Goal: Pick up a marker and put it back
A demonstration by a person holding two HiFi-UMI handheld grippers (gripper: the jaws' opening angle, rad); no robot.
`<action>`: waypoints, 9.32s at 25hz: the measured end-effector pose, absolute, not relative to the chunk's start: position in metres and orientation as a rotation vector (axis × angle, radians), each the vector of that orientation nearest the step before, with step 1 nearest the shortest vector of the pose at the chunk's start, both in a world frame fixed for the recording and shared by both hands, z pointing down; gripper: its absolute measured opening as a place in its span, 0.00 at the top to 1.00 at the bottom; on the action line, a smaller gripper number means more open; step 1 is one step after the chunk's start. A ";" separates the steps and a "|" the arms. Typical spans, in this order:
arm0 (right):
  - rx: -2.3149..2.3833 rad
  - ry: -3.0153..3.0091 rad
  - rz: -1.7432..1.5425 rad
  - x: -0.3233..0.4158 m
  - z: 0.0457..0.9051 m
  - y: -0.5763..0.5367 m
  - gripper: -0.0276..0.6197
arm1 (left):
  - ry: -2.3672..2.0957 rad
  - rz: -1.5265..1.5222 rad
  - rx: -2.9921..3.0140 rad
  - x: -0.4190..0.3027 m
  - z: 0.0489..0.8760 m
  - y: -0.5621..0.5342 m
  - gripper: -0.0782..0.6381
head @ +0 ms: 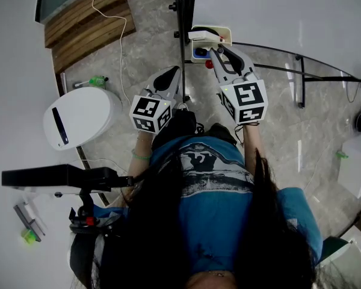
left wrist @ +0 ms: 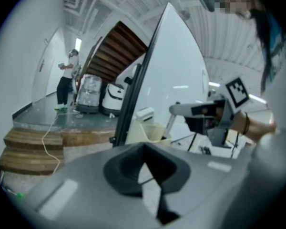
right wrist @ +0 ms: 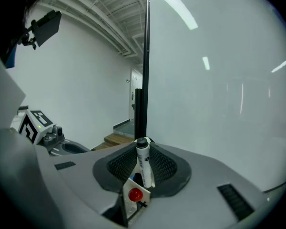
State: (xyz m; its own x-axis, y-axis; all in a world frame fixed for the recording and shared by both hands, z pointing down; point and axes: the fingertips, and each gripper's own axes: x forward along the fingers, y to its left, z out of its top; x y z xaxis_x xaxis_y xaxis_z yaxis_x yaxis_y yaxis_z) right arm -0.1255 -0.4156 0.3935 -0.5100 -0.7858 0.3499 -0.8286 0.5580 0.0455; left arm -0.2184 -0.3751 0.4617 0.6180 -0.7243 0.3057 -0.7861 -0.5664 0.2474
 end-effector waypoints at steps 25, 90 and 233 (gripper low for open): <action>1.374 -2.623 0.210 -0.021 0.333 -0.354 0.83 | -1.262 0.157 2.454 -0.142 0.447 -0.330 0.87; 1.030 -2.349 0.066 -0.120 0.453 -0.434 0.83 | -1.408 0.281 2.382 -0.200 0.465 -0.334 0.89; 0.462 -2.761 0.676 0.260 0.460 0.359 0.91 | -1.827 0.190 2.040 0.201 0.481 0.411 0.89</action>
